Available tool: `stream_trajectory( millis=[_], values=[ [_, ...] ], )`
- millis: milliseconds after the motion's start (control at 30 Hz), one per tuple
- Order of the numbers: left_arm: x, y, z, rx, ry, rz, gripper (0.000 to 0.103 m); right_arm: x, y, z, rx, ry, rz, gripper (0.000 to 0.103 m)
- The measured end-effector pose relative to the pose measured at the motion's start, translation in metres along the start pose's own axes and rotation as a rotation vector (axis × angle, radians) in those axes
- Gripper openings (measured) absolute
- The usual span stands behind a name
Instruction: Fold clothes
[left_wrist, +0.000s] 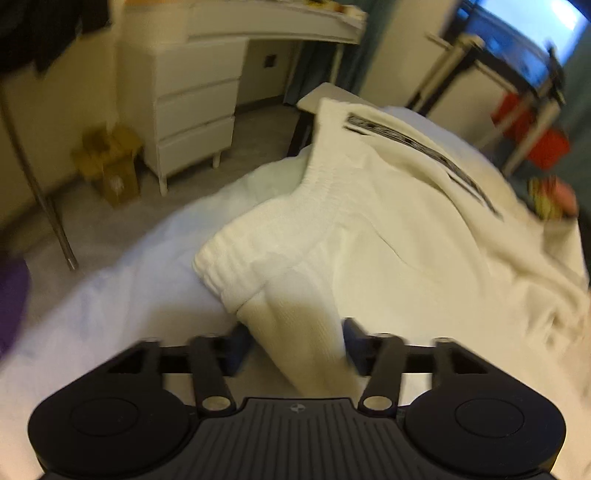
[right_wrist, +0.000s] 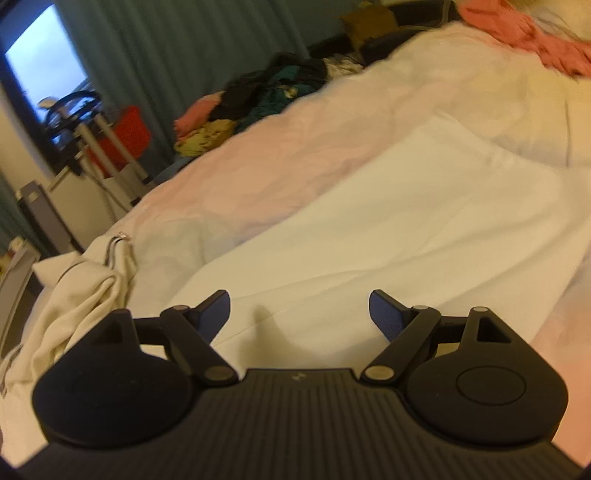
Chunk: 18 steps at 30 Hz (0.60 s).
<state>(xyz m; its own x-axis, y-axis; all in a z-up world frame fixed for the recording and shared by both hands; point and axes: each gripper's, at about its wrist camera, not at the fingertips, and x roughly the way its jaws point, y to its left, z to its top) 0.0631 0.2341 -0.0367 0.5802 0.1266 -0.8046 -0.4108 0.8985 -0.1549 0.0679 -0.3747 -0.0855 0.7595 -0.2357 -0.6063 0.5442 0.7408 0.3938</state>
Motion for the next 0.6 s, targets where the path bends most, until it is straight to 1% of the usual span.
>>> stream_trajectory(
  millis=[33, 133, 233, 367, 533, 600],
  values=[
    [-0.009, -0.007, -0.003, 0.044, -0.024, 0.007, 0.076, -0.003, 0.004, 0.000, -0.020, -0.007, 0.009, 0.084],
    [-0.035, -0.026, -0.012, 0.148, -0.112, 0.001, 0.082, -0.011, 0.016, -0.002, -0.070, -0.026, 0.063, 0.084],
    [-0.057, -0.054, -0.019, 0.211, -0.184, -0.081, 0.083, -0.020, 0.030, -0.004, -0.131, -0.043, 0.122, 0.084],
    [-0.076, -0.089, -0.024, 0.271, -0.214, -0.218, 0.083, -0.033, 0.047, -0.007, -0.230, -0.069, 0.181, 0.084],
    [-0.091, -0.139, -0.037, 0.361, -0.298, -0.309, 0.083, -0.045, 0.060, -0.011, -0.281, -0.101, 0.233, 0.084],
    [-0.089, -0.159, -0.045, 0.381, -0.308, -0.342, 0.083, -0.047, 0.062, -0.012, -0.282, -0.110, 0.260, 0.084]
  ],
)
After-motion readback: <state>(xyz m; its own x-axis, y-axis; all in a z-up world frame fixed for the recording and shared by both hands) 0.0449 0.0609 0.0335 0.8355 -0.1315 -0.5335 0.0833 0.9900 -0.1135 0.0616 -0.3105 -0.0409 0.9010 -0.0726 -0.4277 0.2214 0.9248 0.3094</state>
